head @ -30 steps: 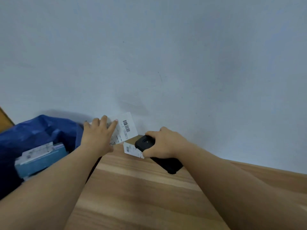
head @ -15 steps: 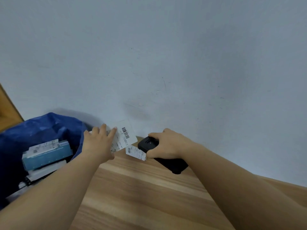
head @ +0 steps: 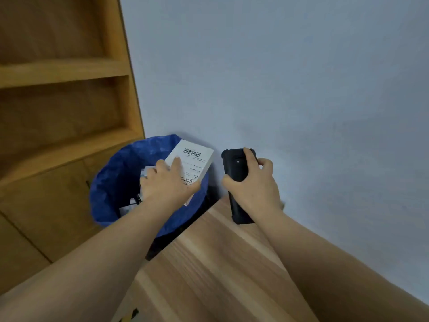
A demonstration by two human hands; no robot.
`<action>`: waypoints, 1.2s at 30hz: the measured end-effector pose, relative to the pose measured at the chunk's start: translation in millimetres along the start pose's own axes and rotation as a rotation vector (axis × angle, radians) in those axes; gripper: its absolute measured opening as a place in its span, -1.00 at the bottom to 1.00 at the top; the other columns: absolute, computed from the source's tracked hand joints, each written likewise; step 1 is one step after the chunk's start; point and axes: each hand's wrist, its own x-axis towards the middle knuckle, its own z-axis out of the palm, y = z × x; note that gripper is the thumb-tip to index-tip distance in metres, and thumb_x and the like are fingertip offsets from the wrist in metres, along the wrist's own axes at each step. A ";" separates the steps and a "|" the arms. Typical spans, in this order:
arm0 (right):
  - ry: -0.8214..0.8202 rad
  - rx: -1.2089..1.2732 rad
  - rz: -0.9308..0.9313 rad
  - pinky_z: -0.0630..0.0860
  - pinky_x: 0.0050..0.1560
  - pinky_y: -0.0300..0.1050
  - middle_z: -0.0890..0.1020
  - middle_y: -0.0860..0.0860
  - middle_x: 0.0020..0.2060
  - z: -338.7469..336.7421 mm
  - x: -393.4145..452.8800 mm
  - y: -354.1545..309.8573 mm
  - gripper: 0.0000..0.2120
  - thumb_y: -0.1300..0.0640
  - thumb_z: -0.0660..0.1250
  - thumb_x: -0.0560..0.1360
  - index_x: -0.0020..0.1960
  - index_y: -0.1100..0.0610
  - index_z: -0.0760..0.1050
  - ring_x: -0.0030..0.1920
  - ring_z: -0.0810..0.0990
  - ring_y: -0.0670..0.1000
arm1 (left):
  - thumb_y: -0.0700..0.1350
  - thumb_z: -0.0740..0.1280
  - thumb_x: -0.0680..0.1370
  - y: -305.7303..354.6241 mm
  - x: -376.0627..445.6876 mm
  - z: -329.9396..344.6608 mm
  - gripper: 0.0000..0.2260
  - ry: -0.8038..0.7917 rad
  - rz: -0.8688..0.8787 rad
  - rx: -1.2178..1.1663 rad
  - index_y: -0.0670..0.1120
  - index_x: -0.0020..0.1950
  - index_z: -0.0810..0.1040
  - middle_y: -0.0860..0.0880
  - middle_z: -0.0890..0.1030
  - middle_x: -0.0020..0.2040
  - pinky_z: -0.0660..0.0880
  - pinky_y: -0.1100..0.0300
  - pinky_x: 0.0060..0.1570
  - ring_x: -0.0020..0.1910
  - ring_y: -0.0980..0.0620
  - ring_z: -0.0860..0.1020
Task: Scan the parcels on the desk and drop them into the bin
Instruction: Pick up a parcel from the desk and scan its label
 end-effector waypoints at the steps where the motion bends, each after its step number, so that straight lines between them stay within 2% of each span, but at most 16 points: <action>1: -0.009 0.008 -0.029 0.42 -0.01 -0.11 0.25 -0.02 0.38 13.2 -1.3 -14.3 -0.22 -0.16 0.38 0.45 0.57 -0.18 0.11 0.16 0.55 0.12 | 0.48 0.09 0.45 -16.4 -1.4 -6.3 -0.20 0.021 -0.047 -0.008 0.06 0.56 0.08 -0.16 0.30 0.39 0.33 -0.11 0.20 0.29 -0.24 0.36; 5: -0.075 0.028 -0.106 0.45 0.02 -0.08 0.26 0.00 0.35 59.4 -7.9 -66.4 -0.22 -0.17 0.39 0.45 0.57 -0.17 0.12 0.17 0.54 0.13 | 0.50 0.07 0.44 -81.7 -4.5 -31.8 -0.19 0.072 -0.197 0.014 0.07 0.55 0.06 -0.17 0.28 0.40 0.33 -0.11 0.20 0.30 -0.24 0.34; 8: -0.094 0.054 -0.185 0.51 0.11 -0.02 0.27 0.01 0.35 97.9 -17.0 -108.6 -0.20 -0.19 0.40 0.43 0.57 -0.18 0.13 0.21 0.52 0.14 | 0.50 0.05 0.44 -149.4 -7.4 -43.2 -0.18 0.084 -0.266 0.042 0.08 0.57 0.03 -0.15 0.28 0.38 0.34 -0.07 0.16 0.27 -0.21 0.36; 12: -0.128 0.102 -0.214 0.50 0.13 0.01 0.24 0.02 0.39 154.9 -30.2 -172.7 -0.20 -0.17 0.40 0.44 0.58 -0.18 0.11 0.21 0.51 0.15 | 0.51 0.06 0.44 -242.2 -13.3 -60.4 -0.18 0.099 -0.367 0.081 0.08 0.56 0.03 -0.14 0.30 0.36 0.35 -0.06 0.14 0.27 -0.20 0.36; 14: -0.145 0.106 -0.231 0.51 0.11 0.03 0.23 0.03 0.38 184.1 -36.6 -205.5 -0.21 -0.17 0.39 0.45 0.58 -0.16 0.11 0.17 0.53 0.17 | 0.51 0.06 0.43 -288.1 -13.4 -69.0 -0.18 0.106 -0.399 0.098 0.09 0.56 0.04 -0.14 0.30 0.36 0.37 -0.06 0.14 0.28 -0.20 0.36; 17: -0.173 0.116 -0.254 0.43 0.03 -0.04 0.25 0.03 0.35 226.5 -45.4 -253.7 -0.22 -0.16 0.38 0.46 0.58 -0.14 0.12 0.16 0.53 0.17 | 0.50 0.10 0.43 -353.6 -8.7 -80.6 -0.19 0.126 -0.425 0.119 0.09 0.54 0.04 -0.14 0.30 0.36 0.38 -0.07 0.15 0.28 -0.21 0.36; 20: -0.196 0.153 -0.267 0.49 0.10 -0.01 0.24 0.03 0.35 267.1 -54.5 -297.3 -0.20 -0.19 0.37 0.46 0.59 -0.16 0.08 0.20 0.51 0.17 | 0.49 0.11 0.44 -407.4 -0.3 -88.3 -0.20 0.126 -0.442 0.151 0.08 0.54 0.04 -0.15 0.30 0.37 0.38 -0.07 0.14 0.29 -0.20 0.36; 27: -0.262 0.116 -0.271 0.39 -0.01 -0.12 0.24 0.03 0.39 336.6 -47.8 -343.0 -0.19 -0.23 0.35 0.48 0.61 -0.17 0.02 0.24 0.49 0.11 | 0.47 0.12 0.45 -469.6 32.3 -80.8 -0.23 0.125 -0.426 0.174 0.07 0.50 0.06 -0.14 0.31 0.34 0.40 -0.05 0.11 0.25 -0.17 0.37; 36: -0.274 0.169 -0.189 0.42 0.00 -0.07 0.26 0.03 0.35 415.7 47.5 -352.6 -0.19 -0.22 0.35 0.47 0.60 -0.18 0.04 0.20 0.48 0.11 | 0.47 0.14 0.44 -501.9 135.2 -43.1 -0.22 0.110 -0.350 0.188 0.07 0.50 0.02 -0.11 0.29 0.35 0.42 -0.03 0.14 0.26 -0.15 0.37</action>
